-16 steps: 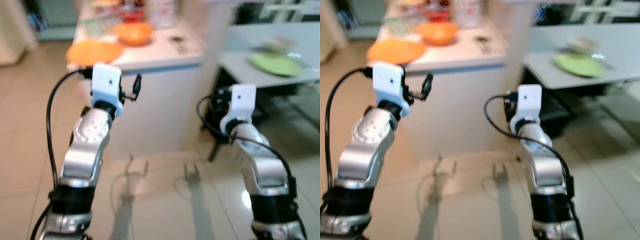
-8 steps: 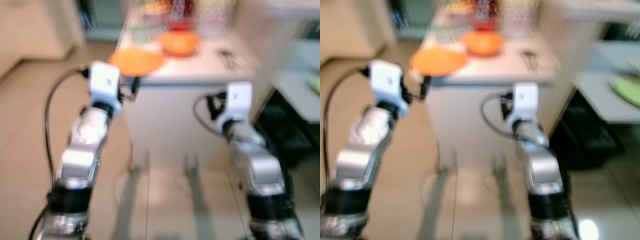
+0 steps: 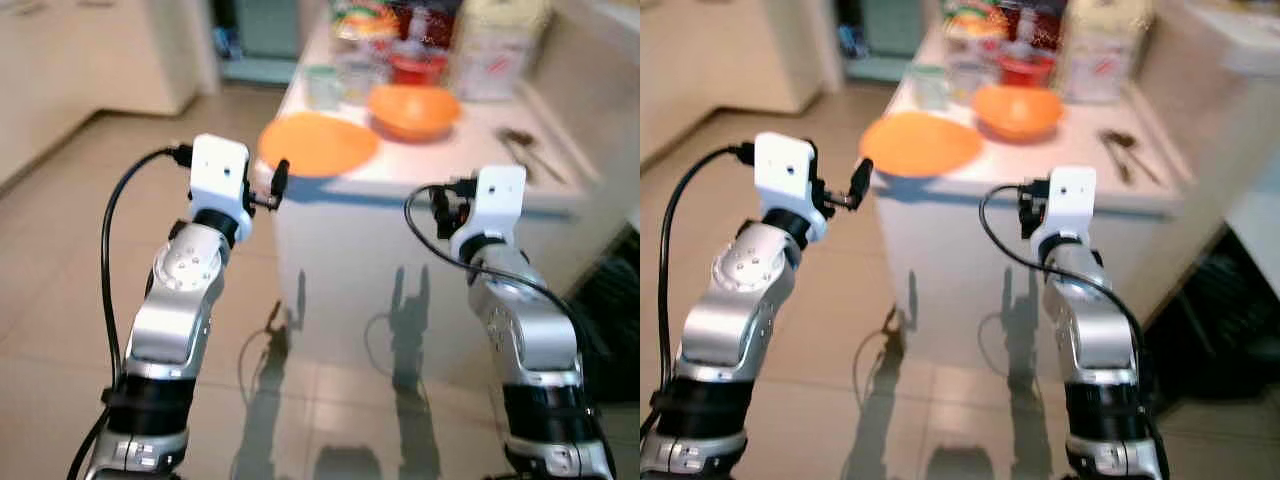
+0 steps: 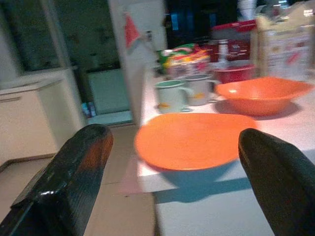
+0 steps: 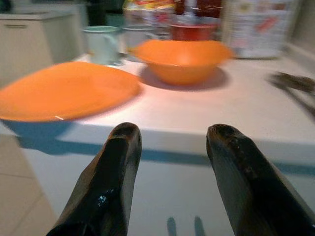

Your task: Setting the table

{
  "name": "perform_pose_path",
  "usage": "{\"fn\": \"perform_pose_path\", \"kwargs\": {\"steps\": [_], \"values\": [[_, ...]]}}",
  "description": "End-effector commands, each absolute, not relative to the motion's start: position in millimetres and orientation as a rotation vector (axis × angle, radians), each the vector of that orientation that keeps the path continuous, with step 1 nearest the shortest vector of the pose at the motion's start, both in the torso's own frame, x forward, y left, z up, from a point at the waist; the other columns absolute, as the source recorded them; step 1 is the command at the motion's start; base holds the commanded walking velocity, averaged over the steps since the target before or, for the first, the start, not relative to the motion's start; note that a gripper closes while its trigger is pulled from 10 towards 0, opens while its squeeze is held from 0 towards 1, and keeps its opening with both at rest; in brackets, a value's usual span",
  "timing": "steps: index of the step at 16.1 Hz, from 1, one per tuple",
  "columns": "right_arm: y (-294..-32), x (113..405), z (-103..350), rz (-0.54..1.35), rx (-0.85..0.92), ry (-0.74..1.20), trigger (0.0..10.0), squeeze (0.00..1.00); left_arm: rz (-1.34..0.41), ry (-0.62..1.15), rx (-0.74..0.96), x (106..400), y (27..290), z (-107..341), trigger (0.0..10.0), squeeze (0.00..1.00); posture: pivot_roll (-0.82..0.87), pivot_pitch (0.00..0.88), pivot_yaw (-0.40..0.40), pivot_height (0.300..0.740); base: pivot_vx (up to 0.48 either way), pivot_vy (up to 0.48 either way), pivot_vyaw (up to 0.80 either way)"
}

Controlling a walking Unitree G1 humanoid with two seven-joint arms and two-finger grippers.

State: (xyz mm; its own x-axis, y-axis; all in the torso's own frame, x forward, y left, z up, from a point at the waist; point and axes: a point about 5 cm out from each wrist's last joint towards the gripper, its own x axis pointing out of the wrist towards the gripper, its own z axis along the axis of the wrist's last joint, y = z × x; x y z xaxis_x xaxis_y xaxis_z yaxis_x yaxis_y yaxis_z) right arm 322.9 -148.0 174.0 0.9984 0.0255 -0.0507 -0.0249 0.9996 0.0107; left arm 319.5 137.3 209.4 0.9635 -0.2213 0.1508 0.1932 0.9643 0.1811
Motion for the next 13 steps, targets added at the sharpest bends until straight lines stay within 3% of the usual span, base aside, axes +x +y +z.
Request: {"fn": "perform_pose_path", "kwargs": {"steps": [1,7,13], "values": [[-141.5,324.4,181.3,0.050,0.029,0.035,10.0,0.00,-0.203,-0.177,0.163,318.5,143.2,211.9,10.0,0.00,0.06,0.000,-0.014,0.740,0.398,0.000,-0.80],[-143.1,324.6,183.8,0.051,0.028,0.031,10.0,0.00,-0.254,-0.181,0.148,315.5,135.6,210.9,10.0,0.00,0.06,0.000,-0.023,0.740,0.398,0.000,-0.80],[-144.1,324.6,185.7,0.048,0.029,0.027,10.0,0.00,-0.259,-0.187,0.147,314.4,135.5,211.9,10.0,0.00,0.06,0.000,-0.028,0.740,0.396,0.000,0.00]]}}
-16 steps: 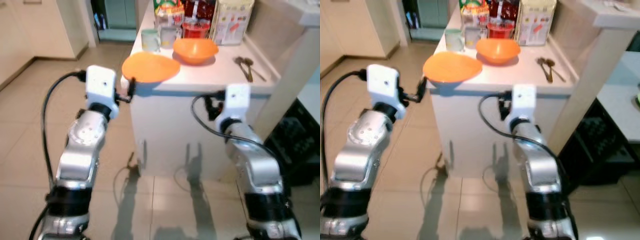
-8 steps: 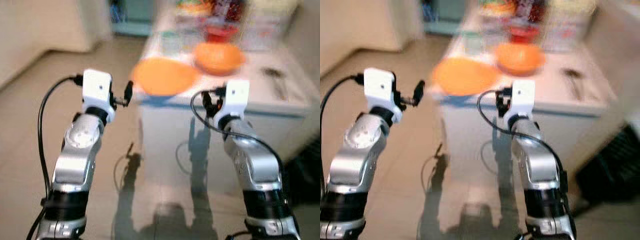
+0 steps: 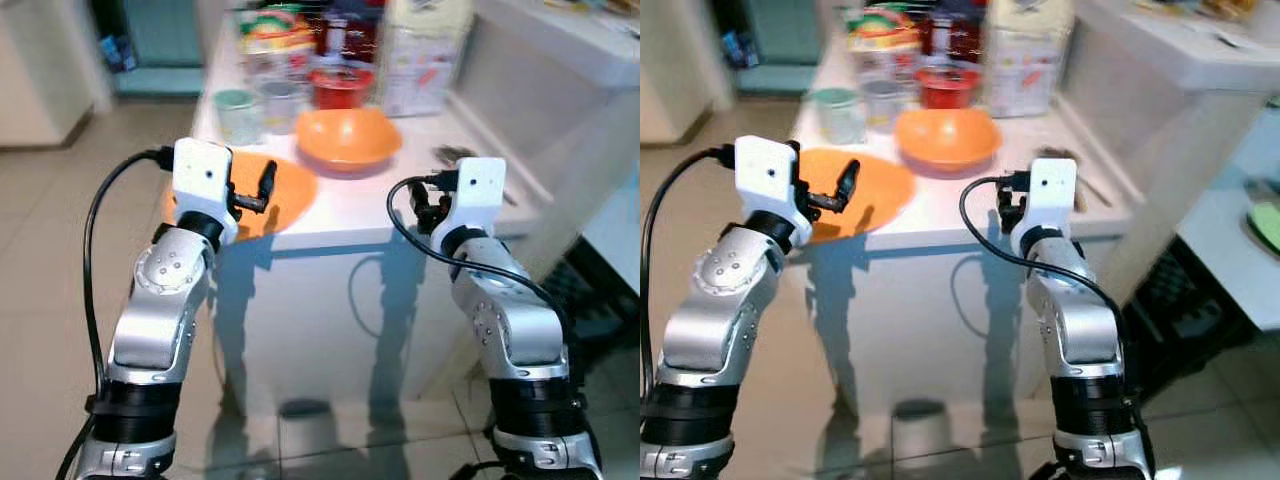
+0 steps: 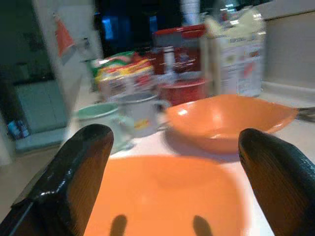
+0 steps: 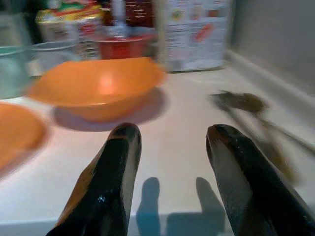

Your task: Setting the table

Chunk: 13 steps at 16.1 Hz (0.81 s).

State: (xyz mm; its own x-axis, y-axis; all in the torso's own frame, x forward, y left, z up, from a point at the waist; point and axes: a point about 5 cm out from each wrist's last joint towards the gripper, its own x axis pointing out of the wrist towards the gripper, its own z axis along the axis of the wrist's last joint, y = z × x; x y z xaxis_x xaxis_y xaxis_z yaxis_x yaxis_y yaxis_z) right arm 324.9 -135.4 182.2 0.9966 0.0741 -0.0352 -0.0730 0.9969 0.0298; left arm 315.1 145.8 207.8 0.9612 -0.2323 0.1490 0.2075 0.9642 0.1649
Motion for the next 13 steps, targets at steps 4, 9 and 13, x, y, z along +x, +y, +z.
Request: {"fn": "perform_pose_path", "kwargs": {"steps": [4,9,13], "values": [[-141.3,323.9,188.2,0.075,0.037,0.019,10.0,0.00,-0.261,-0.205,0.156,312.6,138.6,217.6,10.0,0.00,0.06,0.000,-0.033,0.740,0.395,0.000,0.00],[-141.7,323.3,188.6,0.075,0.041,0.023,10.0,0.00,-0.267,-0.206,0.154,311.3,137.5,218.5,10.0,0.00,0.06,0.000,-0.034,0.740,0.394,0.000,0.00],[-142.2,322.6,188.2,0.074,0.059,0.033,10.0,0.00,-0.287,-0.211,0.154,309.9,134.6,219.9,10.0,0.00,0.06,0.000,-0.033,0.740,0.394,0.000,-0.34]]}}
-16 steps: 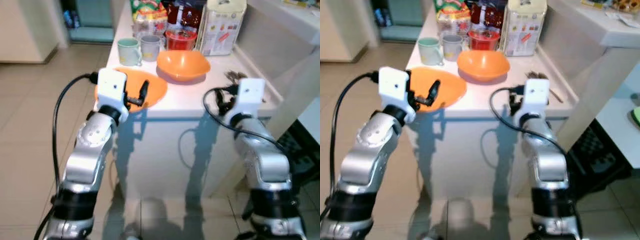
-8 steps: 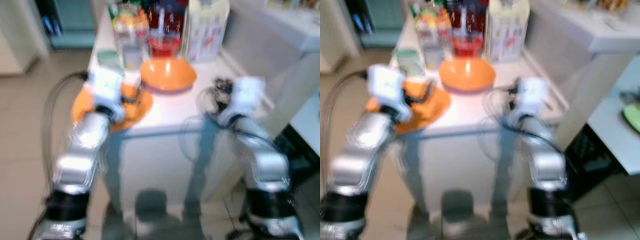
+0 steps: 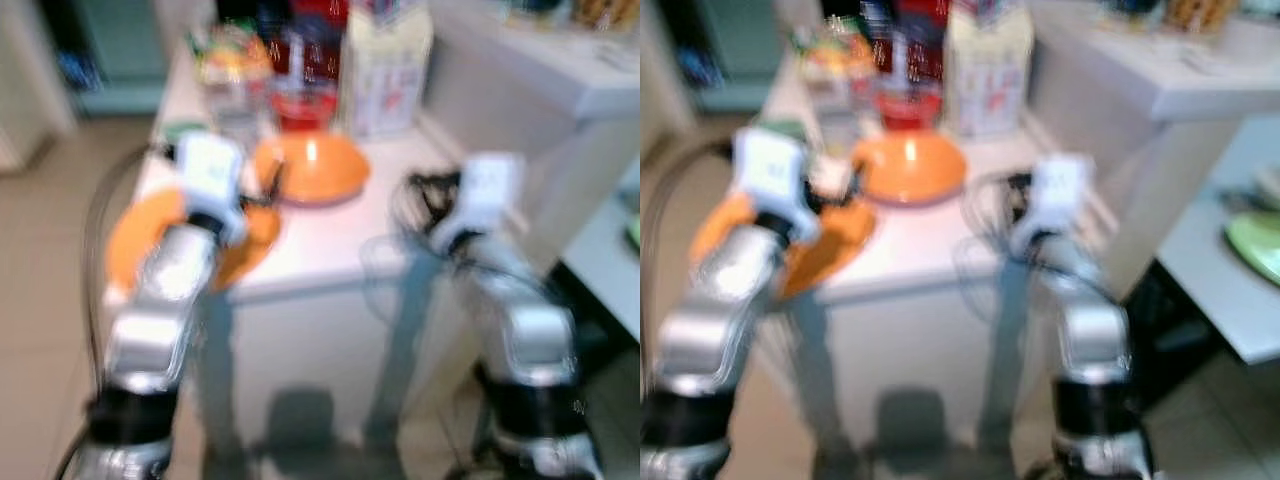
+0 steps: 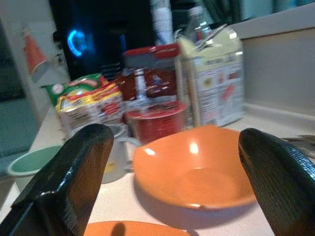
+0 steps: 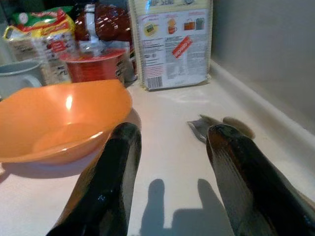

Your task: Setting the table

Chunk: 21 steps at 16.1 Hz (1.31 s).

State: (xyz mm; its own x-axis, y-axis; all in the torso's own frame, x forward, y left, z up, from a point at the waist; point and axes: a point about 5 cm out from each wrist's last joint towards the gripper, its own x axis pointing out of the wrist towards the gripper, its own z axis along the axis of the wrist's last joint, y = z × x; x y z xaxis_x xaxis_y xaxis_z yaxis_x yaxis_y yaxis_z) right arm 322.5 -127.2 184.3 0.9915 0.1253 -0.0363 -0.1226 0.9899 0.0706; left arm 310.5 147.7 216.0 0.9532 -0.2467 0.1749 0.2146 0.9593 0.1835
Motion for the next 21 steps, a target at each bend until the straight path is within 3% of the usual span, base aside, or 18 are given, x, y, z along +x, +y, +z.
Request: {"fn": "perform_pose_path", "kwargs": {"steps": [1,6,7,12,19,20,21], "values": [[-143,323,188,0.067,0.052,0.037,10.0,0.00,-0.295,-0.219,0.162,309,134,222,10.0,0.00,0.06,0.000,-0.034,0.740,0.000,0.000,0.00],[-146,325,185,0.049,0.066,0.068,10.0,0.00,-0.456,-0.235,0.193,298,124,224,10.0,0.00,0.06,0.000,-0.036,0.740,0.000,0.000,0.00],[-150,327,180,0.024,0.077,0.110,10.0,1.00,-0.478,-0.227,0.193,297,122,223,10.0,0.00,0.06,0.000,-0.034,0.740,0.000,0.000,0.00],[-168,354,178,-0.019,0.044,0.198,10.0,1.00,-0.585,-0.194,0.194,290,110,218,10.0,0.00,0.05,0.000,-0.030,0.740,0.000,0.000,0.00],[-193,396,183,-0.022,0.086,0.279,10.0,1.00,-0.603,-0.169,0.198,284,108,215,10.0,0.00,0.04,0.000,-0.021,0.740,0.000,0.000,0.00],[-194,401,188,0.003,0.084,0.270,10.0,0.58,-0.597,-0.166,0.197,283,109,215,10.0,0.00,0.04,0.000,-0.023,0.740,0.000,0.000,0.00],[-193,403,190,0.016,0.088,0.265,10.0,0.58,-0.594,-0.166,0.197,283,109,215,10.0,0.00,0.04,0.000,-0.023,0.740,0.000,0.000,0.00]]}}
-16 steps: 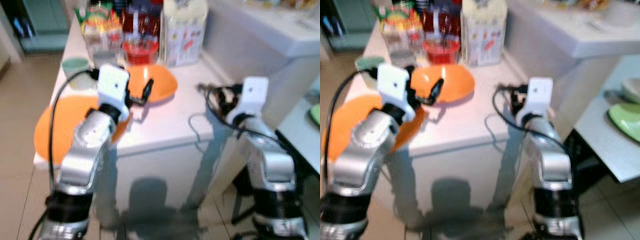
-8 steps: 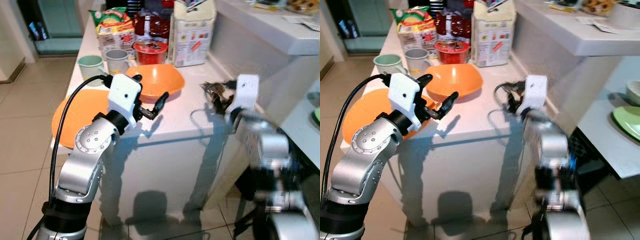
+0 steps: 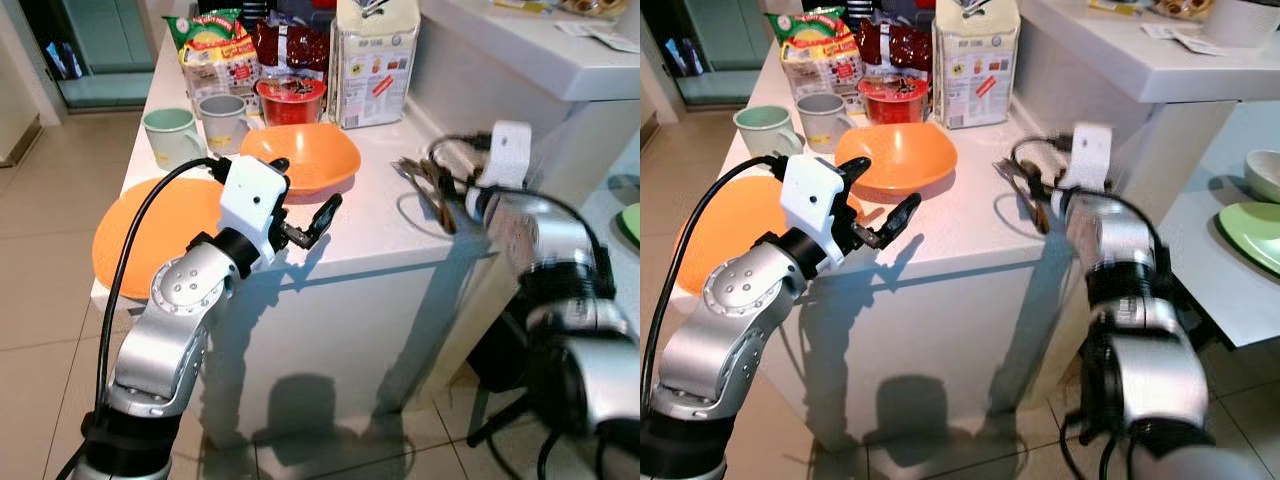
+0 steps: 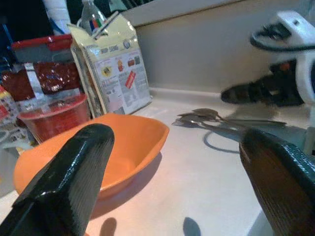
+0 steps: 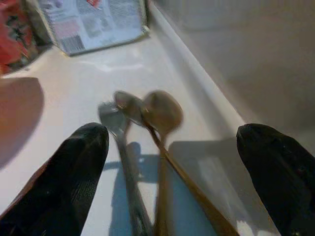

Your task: Setting the table

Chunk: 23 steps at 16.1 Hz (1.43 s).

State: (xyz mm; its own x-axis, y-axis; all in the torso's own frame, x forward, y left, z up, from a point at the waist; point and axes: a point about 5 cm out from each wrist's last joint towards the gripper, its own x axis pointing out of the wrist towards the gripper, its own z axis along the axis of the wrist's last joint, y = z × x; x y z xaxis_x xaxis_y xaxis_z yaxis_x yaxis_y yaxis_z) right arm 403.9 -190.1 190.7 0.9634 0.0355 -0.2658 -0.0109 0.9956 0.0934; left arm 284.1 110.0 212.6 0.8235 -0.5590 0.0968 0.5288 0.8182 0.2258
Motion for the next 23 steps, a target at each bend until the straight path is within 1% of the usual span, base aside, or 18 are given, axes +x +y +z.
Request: {"fn": "perform_pose_path", "kwargs": {"steps": [1,5,7,8,9,10,11,12,13,14,18,23], "values": [[-193,406,193,0.033,0.089,0.262,10.0,0.00,-0.592,-0.164,0.196,282,110,215,10.0,0.00,0.05,0.000,-0.024,0.740,0.000,0.000,0.00],[-194,409,185,0.019,0.070,0.317,10.0,0.00,-0.603,-0.137,0.198,274,111,213,10.0,0.00,0.06,0.000,-0.020,0.740,0.000,0.000,0.00],[-190,408,178,0.042,0.088,0.354,10.0,0.00,-0.612,-0.123,0.199,271,110,213,10.0,0.00,0.06,0.000,-0.020,0.740,0.000,0.000,0.00],[-189,408,175,0.049,0.090,0.370,8.3,0.00,-0.614,-0.117,0.200,270,110,213,10.0,0.00,0.06,0.000,-0.020,0.740,0.000,0.000,0.00],[-188,407,172,0.052,0.108,0.388,5.0,0.00,-0.615,-0.109,0.200,268,110,212,10.0,0.00,0.06,0.000,-0.020,0.740,0.000,0.000,0.00],[-187,405,167,0.058,0.115,0.421,3.4,0.00,-0.617,-0.102,0.203,267,111,212,10.0,0.00,0.06,0.000,-0.019,0.740,0.000,0.000,0.00],[-186,404,163,0.061,0.115,0.443,3.0,0.00,-0.618,-0.098,0.205,266,111,212,10.0,0.00,0.07,0.000,-0.020,0.740,0.000,0.000,0.00],[-185,403,160,0.068,0.123,0.463,2.2,0.00,-0.619,-0.095,0.206,265,111,212,10.0,0.00,0.07,0.000,-0.020,0.740,0.000,0.000,0.00],[-184,402,159,0.070,0.131,0.473,2.1,0.00,-0.619,-0.091,0.207,265,111,211,10.0,0.00,0.07,0.000,-0.021,0.740,0.000,0.000,0.00],[-185,402,157,0.066,0.138,0.483,0.0,0.00,-0.621,-0.086,0.211,265,112,211,10.0,0.00,0.07,0.000,-0.021,0.740,0.000,0.000,0.00],[-185,399,152,0.088,0.144,0.533,0.0,0.00,-0.623,-0.076,0.214,264,112,211,10.0,0.00,0.07,0.000,-0.021,0.740,0.000,0.000,0.00],[-188,397,148,0.076,0.147,0.549,0.0,0.00,-0.626,-0.075,0.217,265,112,211,10.0,0.00,0.07,0.000,-0.016,0.740,0.000,0.000,0.00]]}}
